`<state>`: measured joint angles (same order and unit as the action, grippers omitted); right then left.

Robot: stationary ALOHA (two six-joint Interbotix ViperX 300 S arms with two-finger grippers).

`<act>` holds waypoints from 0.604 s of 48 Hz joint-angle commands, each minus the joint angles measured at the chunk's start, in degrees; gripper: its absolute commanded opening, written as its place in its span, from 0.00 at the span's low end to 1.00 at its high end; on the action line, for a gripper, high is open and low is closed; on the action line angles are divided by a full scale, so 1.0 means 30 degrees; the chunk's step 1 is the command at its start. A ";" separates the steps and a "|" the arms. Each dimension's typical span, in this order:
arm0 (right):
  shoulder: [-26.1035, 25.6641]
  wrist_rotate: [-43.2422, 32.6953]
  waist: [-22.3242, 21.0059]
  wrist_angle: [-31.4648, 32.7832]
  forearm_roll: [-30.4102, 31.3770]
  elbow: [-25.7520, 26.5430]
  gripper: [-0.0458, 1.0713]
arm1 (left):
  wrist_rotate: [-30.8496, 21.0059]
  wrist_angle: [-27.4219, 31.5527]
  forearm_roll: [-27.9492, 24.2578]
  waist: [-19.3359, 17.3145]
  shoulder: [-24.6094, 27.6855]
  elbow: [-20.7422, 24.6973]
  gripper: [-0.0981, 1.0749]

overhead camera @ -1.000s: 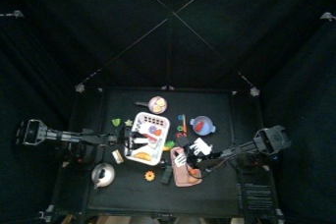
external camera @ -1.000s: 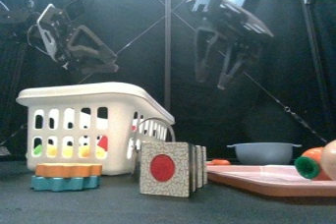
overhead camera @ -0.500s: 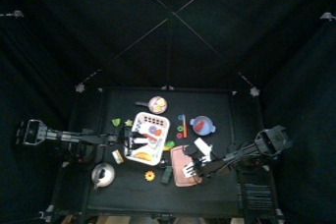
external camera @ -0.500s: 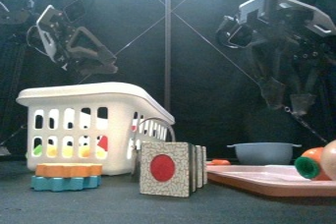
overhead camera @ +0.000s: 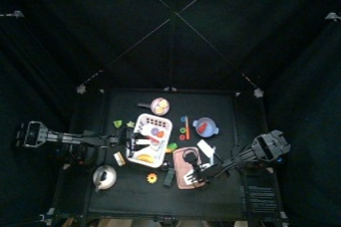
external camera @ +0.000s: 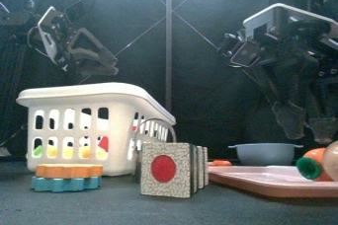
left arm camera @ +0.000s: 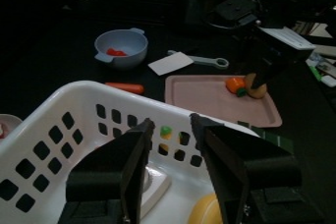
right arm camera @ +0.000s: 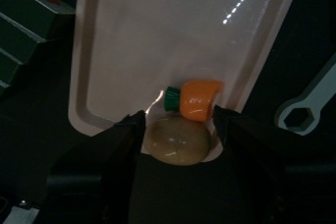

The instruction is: Grab carrot top

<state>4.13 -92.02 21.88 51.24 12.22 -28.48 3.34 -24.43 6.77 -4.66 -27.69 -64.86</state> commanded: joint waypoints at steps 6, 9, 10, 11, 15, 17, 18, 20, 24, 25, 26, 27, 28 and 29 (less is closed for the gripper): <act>0.0029 -0.0029 -0.0059 -0.0117 0.0059 -0.0146 0.84 | 0.0000 -0.0088 0.0000 -0.0146 -0.0059 0.0176 0.75; 0.0234 -0.0059 -0.0088 -0.0264 0.0088 -0.0234 0.84 | 0.0000 -0.0088 0.0029 -0.0146 -0.0029 0.0176 0.75; 0.0293 -0.0059 -0.0088 -0.0293 0.0059 -0.0234 0.84 | 0.0000 -0.0088 0.0000 -0.0146 -0.0029 0.0146 0.75; 0.0352 -0.0059 -0.0088 -0.0352 0.0088 -0.0264 0.84 | 0.0000 -0.0088 0.0029 -0.0146 -0.0029 0.0146 0.75; 0.0586 -0.0029 -0.0117 -0.0557 0.0088 -0.0264 0.84 | 0.0000 -0.0088 0.0000 -0.0146 -0.0029 0.0146 0.75; 0.0645 -0.0059 -0.0117 -0.0674 0.0088 -0.0293 0.84 | 0.0000 -0.0088 0.0029 -0.0146 -0.0059 0.0117 0.75; 0.0703 -0.0059 -0.0117 -0.0703 0.0088 -0.0293 0.84 | 0.0000 -0.0059 0.0029 -0.0146 -0.0029 0.0117 0.75; 0.0762 -0.0059 -0.0117 -0.0820 0.0088 -0.0293 0.84 | 0.0000 -0.0088 0.0029 -0.0176 -0.0029 0.0117 0.75; 0.0850 -0.0059 -0.0146 -0.0967 0.0117 -0.0381 0.84 | 0.0000 -0.0088 0.0029 -0.0176 -0.0029 0.0117 0.75; 0.0850 -0.0059 -0.0176 -0.1025 0.0117 -0.0381 0.84 | 0.0000 -0.0088 0.0029 -0.0205 -0.0029 0.0117 0.75; 0.0879 -0.0059 -0.0146 -0.1055 0.0088 -0.0410 0.84 | 0.0000 -0.0088 0.0029 -0.0205 -0.0029 0.0117 0.75; 0.0879 -0.0059 -0.0176 -0.1113 0.0088 -0.0439 0.84 | 0.0000 -0.0088 0.0029 -0.0205 -0.0059 0.0117 0.75; 0.0879 -0.0029 -0.0146 -0.1230 0.0117 -0.0439 0.84 | 0.0000 -0.0088 0.0029 -0.0205 -0.0029 0.0117 0.75; 0.0908 -0.0029 -0.0146 -0.1289 0.0117 -0.0469 0.83 | 0.0000 -0.0088 0.0000 -0.0205 -0.0029 0.0117 0.75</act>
<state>7.65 -92.02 21.45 48.08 12.39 -30.23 3.25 -24.43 6.86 -5.10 -27.60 -65.21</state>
